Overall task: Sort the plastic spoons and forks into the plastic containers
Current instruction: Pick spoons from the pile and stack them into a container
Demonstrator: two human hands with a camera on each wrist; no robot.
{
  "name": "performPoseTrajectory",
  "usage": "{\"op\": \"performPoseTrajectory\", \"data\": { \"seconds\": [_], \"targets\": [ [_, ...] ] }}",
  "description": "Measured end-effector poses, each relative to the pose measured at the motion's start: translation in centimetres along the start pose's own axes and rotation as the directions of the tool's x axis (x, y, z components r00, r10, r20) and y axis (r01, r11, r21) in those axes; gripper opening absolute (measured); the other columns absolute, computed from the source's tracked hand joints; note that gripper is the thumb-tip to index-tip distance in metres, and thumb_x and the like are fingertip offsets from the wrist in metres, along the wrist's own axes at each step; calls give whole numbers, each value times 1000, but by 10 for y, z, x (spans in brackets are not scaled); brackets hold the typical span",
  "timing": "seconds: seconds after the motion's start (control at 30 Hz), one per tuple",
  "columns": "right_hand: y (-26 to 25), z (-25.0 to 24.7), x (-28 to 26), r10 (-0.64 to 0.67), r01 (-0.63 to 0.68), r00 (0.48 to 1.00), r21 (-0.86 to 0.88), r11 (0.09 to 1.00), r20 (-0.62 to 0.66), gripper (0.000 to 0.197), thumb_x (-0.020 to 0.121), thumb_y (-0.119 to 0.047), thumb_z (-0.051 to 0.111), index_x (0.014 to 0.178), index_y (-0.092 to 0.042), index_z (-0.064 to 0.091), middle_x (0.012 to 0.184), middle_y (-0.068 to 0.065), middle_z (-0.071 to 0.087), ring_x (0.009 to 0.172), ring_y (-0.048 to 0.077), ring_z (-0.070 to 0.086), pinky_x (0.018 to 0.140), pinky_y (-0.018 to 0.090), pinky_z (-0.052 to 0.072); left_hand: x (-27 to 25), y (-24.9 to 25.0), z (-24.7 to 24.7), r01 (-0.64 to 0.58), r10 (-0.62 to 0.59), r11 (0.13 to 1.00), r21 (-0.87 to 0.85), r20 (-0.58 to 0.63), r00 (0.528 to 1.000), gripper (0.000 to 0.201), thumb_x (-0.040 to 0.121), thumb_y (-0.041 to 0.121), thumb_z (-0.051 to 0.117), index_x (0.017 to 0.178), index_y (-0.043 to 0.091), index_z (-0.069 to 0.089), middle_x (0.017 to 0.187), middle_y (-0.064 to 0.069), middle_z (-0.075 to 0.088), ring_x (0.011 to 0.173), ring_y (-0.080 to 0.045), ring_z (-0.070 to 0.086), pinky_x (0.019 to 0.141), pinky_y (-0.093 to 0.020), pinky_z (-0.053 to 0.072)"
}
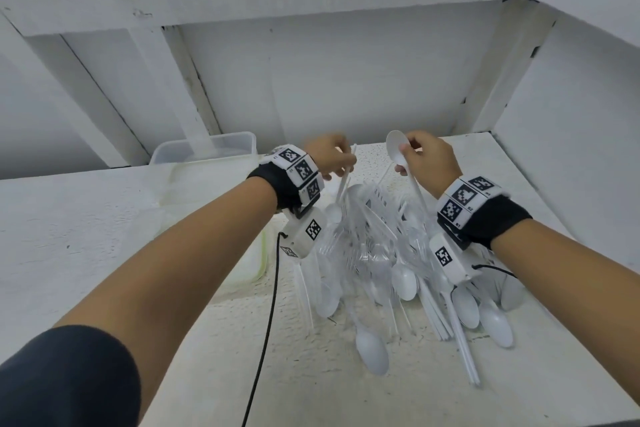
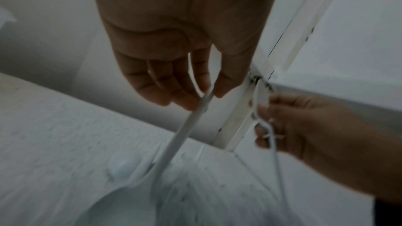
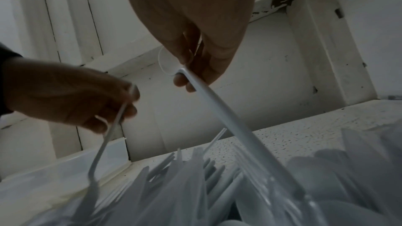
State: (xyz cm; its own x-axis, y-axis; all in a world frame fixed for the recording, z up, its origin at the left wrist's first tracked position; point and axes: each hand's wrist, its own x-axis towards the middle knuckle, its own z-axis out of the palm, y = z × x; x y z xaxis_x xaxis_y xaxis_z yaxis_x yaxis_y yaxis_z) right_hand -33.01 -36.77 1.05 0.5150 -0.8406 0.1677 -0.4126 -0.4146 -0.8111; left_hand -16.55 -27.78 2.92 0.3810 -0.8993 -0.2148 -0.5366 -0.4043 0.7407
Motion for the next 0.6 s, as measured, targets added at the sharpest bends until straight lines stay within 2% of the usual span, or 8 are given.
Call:
{"op": "performPoseTrajectory", "data": {
  "seconds": [0.07,0.17,0.23,0.33,0.43,0.5,0.57,0.6],
  "targets": [
    [-3,1,-2,24,-24,1000,41,999,1,19,97,-11,42,106,-3,58,101,6,56,60,15,63,51,11,50,-8,9,-10,-79,76,994,-80,-37,996,20,89,7,56,78,18,44,76,-1,64,64,-12,61,58,-24,51],
    [-7,-1,-4,41,-40,999,68,997,-6,19,97,-12,42,106,-5,57,98,2,55,58,12,63,60,23,55,-21,19,-23,-164,144,970,-180,-120,982,16,89,3,55,87,17,48,82,-8,67,68,-16,65,67,-27,57],
    [-8,-4,-6,59,-59,998,71,996,-2,20,97,-13,41,109,-6,56,97,1,55,59,13,64,58,25,56,-27,16,-25,-145,94,945,-292,-183,979,17,90,3,55,83,18,48,86,-12,68,71,-18,67,69,-29,58],
    [-5,-6,-10,123,-126,991,71,989,49,23,98,-14,38,116,-9,51,97,6,56,59,19,66,51,25,56,-36,-2,-14,50,-111,946,-320,-177,978,15,91,6,55,80,13,48,90,-19,68,76,-24,68,72,-36,58],
    [2,-5,-17,189,-194,978,45,980,90,25,98,-14,34,119,-11,48,89,14,60,56,20,64,50,26,55,-48,-20,-3,252,-251,967,30,-14,968,15,91,15,59,79,6,56,79,-11,67,73,-22,65,79,-35,57],
    [7,-5,-21,226,-229,970,29,973,95,23,98,-15,34,116,-13,48,79,12,61,54,19,61,51,26,54,-53,-27,2,214,-263,901,377,85,961,24,90,24,59,73,7,59,71,-4,62,66,-18,59,69,-28,53],
    [10,-7,-25,252,-255,962,15,967,101,19,98,-15,34,111,-16,48,78,12,60,55,16,60,49,23,53,-53,-24,8,121,-223,810,573,110,969,31,90,29,58,65,10,51,69,-1,56,65,-16,53,55,-22,41],
    [12,-8,-27,260,-262,960,8,965,101,18,98,-15,34,109,-18,48,79,12,61,55,16,60,48,22,52,-52,-22,12,69,-180,779,623,116,977,29,90,29,56,68,10,52,75,-2,58,71,-17,53,55,-20,38]
  ]
}}
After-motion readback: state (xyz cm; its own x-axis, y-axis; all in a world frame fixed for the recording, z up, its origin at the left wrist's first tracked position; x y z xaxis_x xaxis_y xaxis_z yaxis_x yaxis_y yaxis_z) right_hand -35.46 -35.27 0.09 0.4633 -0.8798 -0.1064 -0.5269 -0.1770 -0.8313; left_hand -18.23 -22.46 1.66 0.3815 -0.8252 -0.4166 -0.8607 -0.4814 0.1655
